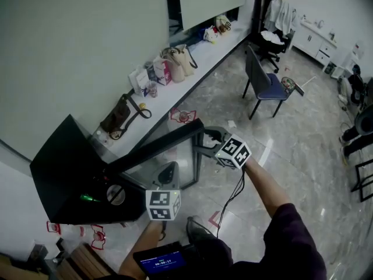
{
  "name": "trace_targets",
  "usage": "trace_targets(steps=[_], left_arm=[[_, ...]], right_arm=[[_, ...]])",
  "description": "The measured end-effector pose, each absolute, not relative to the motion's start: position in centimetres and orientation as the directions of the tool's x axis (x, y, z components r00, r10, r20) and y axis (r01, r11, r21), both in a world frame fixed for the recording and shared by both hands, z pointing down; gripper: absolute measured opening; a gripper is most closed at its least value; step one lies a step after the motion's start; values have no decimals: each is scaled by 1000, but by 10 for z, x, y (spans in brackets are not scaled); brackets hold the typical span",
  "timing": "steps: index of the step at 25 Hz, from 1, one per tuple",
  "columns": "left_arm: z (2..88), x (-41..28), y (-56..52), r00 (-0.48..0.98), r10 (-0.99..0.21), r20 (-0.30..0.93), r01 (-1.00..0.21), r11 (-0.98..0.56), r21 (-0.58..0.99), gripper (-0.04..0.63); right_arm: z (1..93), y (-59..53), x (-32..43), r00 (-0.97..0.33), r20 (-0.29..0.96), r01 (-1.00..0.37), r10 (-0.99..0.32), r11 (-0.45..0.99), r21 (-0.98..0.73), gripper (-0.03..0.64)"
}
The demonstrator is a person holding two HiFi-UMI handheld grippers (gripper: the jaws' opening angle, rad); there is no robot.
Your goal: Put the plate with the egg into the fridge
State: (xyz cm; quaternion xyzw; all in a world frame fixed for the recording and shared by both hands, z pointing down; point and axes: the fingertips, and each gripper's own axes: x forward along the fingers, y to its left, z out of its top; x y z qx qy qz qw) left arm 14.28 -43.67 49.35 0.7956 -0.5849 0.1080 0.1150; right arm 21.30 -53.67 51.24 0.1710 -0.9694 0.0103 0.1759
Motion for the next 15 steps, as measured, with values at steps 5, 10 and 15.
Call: trace_targets(steps=[5,10,15], left_arm=[[488,153,-383,346,-894,284,-937,-344,59,11],[488,151,-317,376,-884,276,-926,-369,78,10],[484,142,-254,394,-877,276,-918,-386,85,11]], right_arm=[[508,-479,243,-826,351,-453,-441,890,51,278],[504,-414,264,-770,330,-566,-546,823,42,278],[500,-351,270,-727,317,-635,-609,772,28,276]])
